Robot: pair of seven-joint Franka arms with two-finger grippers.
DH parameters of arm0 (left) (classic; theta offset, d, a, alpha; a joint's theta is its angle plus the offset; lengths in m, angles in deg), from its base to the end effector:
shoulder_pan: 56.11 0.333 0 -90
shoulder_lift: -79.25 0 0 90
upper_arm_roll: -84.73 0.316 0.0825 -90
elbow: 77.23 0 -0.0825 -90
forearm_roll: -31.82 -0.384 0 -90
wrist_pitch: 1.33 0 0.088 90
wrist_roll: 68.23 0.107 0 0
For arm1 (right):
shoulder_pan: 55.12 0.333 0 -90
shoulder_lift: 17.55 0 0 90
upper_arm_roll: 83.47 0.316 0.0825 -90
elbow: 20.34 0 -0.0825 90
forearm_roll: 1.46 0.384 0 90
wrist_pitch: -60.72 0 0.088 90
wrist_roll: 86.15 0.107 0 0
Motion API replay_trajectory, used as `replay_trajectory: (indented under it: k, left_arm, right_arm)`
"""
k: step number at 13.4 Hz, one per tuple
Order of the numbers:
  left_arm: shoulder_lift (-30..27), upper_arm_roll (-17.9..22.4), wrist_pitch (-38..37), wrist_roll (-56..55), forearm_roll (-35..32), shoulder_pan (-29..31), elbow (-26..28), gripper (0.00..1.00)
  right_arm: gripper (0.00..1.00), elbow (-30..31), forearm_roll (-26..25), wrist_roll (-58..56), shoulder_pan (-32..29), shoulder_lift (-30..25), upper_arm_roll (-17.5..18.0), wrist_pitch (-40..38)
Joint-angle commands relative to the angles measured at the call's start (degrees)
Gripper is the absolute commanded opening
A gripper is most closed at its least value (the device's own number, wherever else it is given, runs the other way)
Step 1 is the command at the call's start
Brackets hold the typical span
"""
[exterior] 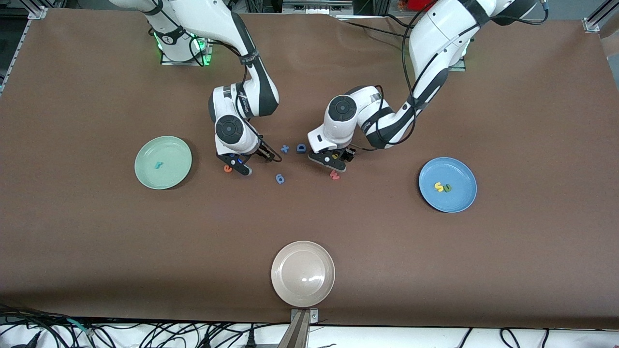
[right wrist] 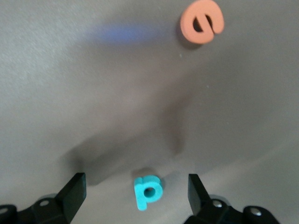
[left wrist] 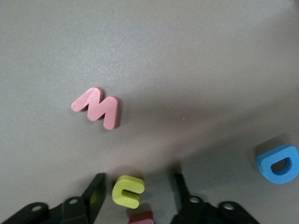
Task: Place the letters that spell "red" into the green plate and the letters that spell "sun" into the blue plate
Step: 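Reach the left gripper to the yellow u while the right gripper reaches cyan p, then grasp the yellow u with the left gripper while the right gripper grasps cyan p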
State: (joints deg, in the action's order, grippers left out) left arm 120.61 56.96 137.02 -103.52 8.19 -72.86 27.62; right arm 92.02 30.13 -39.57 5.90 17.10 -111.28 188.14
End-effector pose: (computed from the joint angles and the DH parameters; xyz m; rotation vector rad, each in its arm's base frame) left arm 0.4687 -0.4346 0.1702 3.0618 -0.5865 -0.0762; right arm 0.4810 0.3367 0.1751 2.9315 -0.8847 -0.3782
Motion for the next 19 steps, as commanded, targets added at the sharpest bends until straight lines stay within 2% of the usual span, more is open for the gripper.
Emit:
replay_trajectory:
  k: [1, 3, 4, 8, 13, 15, 17, 18, 19]
  left_arm:
    - [0.0, 0.1, -0.9, -1.0, -1.7, -0.1, -0.1, 0.40]
    - [0.0, 0.1, -1.7, -1.0, -1.7, 0.0, 0.0, 0.36]
    - [-0.3, 0.1, -2.0, -1.0, -1.7, 0.2, -0.1, 0.29]
    - [-1.6, -0.2, -2.4, -0.7, -1.3, 1.5, -0.8, 0.24]
    - [-5.8, -0.8, -10.5, -0.5, -0.8, 3.0, -4.1, 0.24]
    - [-6.6, -0.8, -15.3, 2.5, -0.8, 3.4, -6.4, 0.23]
    - [-7.2, -0.8, -17.4, 9.7, -0.8, 6.3, -7.5, 0.23]
    - [-7.6, -0.8, -17.5, 14.4, -0.8, 8.4, -7.5, 0.23]
    - [-7.9, -0.8, -17.7, 19.4, -0.7, 10.8, -7.5, 0.23]
  right_arm:
    - [0.96, 4.5, 1.2, 0.3, 1.3, -3.7, -0.1, 1.8]
    - [0.96, 6.5, 1.1, 0.0, 1.7, -4.1, -0.1, 4.1]
    - [0.96, 6.7, 1.1, -0.1, 1.7, -4.1, -0.1, 4.6]
    - [0.95, 6.7, 1.2, -0.2, 2.0, -3.7, 0.3, 5.6]
    - [0.90, 6.8, 2.8, 0.0, 2.0, -2.6, 1.5, 8.5]
    - [0.67, 6.8, 2.8, -0.1, 2.0, -2.6, 1.5, 8.4]
    - [0.27, 6.8, 2.8, -0.5, 2.0, -2.7, 1.5, 8.1]
    - [0.11, 6.8, 2.8, -0.5, 2.0, -2.7, 1.5, 8.1]
    - [0.00, 6.8, 2.8, -0.6, 2.0, -2.7, 1.5, 8.0]
